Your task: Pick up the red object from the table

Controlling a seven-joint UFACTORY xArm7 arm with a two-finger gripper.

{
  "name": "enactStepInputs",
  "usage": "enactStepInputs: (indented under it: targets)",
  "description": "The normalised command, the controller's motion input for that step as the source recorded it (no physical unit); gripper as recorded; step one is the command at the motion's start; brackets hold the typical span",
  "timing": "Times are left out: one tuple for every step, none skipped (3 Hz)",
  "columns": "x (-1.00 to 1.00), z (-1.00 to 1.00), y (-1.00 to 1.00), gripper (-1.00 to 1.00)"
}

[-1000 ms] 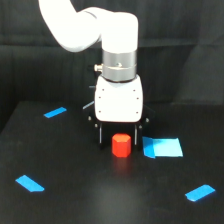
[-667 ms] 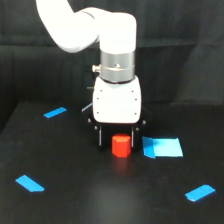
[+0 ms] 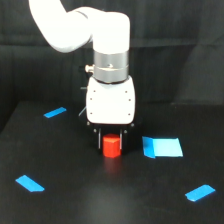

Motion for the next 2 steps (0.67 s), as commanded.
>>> enactStepInputs:
  targets:
    - [-0.28, -0.02, -0.21, -0.99]
    - [-0.15, 0.94, -0.10, -1.00]
